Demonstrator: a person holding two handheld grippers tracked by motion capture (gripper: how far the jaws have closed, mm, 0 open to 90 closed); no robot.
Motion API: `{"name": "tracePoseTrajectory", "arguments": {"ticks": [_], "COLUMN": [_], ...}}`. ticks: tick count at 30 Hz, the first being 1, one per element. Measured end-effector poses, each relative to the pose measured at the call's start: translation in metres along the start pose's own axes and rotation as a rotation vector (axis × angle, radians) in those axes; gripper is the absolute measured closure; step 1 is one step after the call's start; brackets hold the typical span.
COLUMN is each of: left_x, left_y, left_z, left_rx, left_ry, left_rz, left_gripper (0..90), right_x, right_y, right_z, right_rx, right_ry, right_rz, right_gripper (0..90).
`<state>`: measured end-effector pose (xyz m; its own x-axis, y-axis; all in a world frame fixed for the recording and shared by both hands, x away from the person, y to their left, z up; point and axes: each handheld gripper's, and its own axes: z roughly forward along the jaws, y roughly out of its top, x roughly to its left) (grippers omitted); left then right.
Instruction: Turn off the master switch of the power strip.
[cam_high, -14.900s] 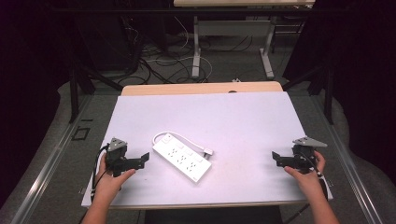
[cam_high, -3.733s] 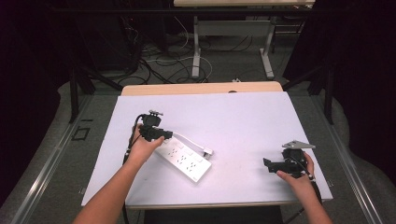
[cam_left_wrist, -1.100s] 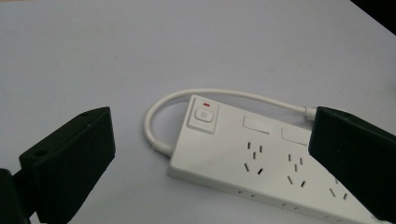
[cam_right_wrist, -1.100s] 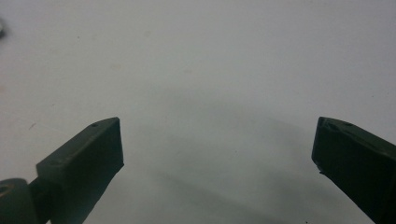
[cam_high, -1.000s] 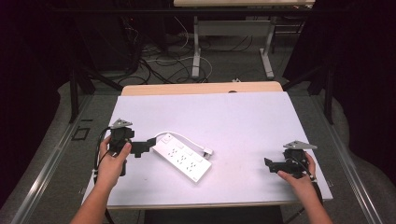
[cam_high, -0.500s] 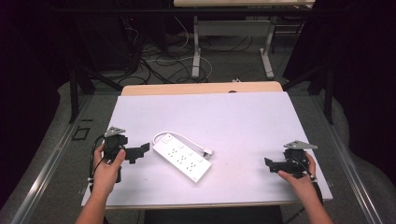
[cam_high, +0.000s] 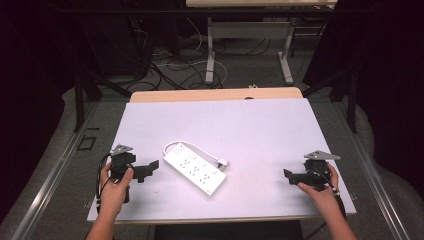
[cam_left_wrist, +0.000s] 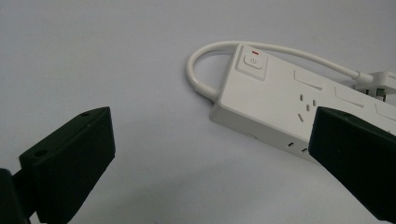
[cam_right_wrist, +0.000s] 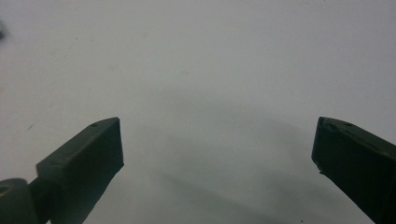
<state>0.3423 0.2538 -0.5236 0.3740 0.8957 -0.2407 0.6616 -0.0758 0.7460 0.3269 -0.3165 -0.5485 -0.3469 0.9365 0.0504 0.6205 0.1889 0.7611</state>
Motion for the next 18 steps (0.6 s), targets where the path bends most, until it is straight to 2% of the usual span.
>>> {"name": "tracePoseTrajectory", "arguments": {"ticks": [8, 15, 17, 18], "left_x": [0.004, 0.005, 0.006, 0.006], "left_y": [-0.01, -0.016, -0.017, -0.019], "left_z": [0.002, 0.003, 0.002, 0.003], "left_rx": [-0.011, -0.02, -0.011, -0.024], "left_ry": [0.002, 0.013, 0.013, 0.015], "left_rz": [-0.005, 0.008, 0.005, -0.002], "left_gripper": [0.5, 0.5, 0.5, 0.5], "right_x": [0.001, 0.0, 0.0, 0.0], "right_y": [0.0, 0.0, 0.0, 0.0], "right_z": [0.0, 0.0, 0.0, 0.0], "right_rx": [0.0, -0.002, -0.001, -0.002], "right_ry": [0.001, -0.002, -0.002, -0.001], "right_rz": [0.003, -0.002, -0.001, -0.001], "right_gripper": [1.7, 1.7, 1.7, 1.7]}}
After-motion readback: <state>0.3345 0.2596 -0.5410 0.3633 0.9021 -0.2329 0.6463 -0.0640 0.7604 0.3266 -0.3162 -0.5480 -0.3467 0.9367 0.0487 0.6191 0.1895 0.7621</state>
